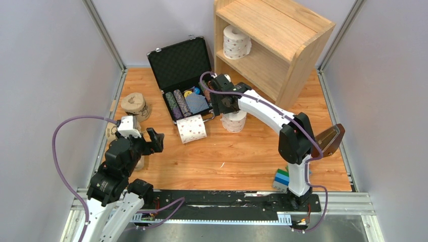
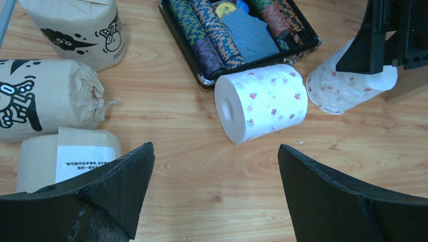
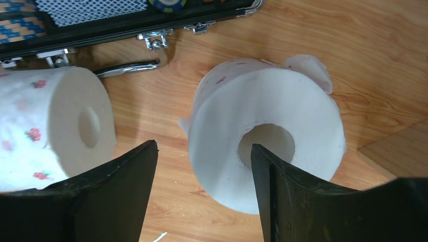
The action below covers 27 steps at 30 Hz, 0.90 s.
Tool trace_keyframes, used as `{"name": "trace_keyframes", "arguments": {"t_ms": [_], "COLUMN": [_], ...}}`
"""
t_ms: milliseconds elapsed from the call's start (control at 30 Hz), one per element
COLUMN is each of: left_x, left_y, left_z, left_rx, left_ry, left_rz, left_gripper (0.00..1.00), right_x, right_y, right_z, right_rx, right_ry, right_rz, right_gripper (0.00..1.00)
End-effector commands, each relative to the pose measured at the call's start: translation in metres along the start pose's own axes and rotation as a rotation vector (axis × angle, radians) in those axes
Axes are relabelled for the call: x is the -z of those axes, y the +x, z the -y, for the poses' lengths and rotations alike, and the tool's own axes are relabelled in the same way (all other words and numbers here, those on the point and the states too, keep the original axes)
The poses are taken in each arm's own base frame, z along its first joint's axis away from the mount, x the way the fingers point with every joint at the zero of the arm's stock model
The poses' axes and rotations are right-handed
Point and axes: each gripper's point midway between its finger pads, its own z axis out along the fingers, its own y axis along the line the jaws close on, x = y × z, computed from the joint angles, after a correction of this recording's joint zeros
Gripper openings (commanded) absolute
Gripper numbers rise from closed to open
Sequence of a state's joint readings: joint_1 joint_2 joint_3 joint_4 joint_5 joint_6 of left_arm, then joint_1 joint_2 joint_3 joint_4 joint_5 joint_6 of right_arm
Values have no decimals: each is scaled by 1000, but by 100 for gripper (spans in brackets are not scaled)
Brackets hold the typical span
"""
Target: Place and organize the paper towels onto the shelf
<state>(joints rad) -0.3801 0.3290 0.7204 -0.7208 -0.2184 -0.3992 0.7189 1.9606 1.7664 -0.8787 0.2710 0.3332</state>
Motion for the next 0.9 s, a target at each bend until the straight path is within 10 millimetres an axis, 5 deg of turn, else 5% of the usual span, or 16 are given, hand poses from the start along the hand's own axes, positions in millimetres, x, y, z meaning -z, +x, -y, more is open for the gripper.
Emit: {"name": "trace_keyframes", "arguments": {"t_ms": [0, 233, 433, 667, 867], "left_x": [-3, -4, -4, -4, -5], "left_y": [-4, -3, -3, -3, -2], "left_z": [3, 3, 2, 1, 0], "left_rx": [11, 11, 11, 12, 11], "left_ry": [8, 8, 3, -6, -10], "left_rz": [15, 13, 14, 14, 7], "left_gripper": [100, 100, 100, 100, 100], "right_x": [-3, -20, -9, 46, 113], "right_y": [-11, 0, -10, -36, -87], "right_z": [2, 1, 1, -1, 10], "right_rx": [-46, -31, -16, 52, 88], "right_ry": [16, 27, 15, -22, -11], "right_rz": [10, -28, 2, 95, 273], "right_gripper": [68, 59, 34, 23, 22]}}
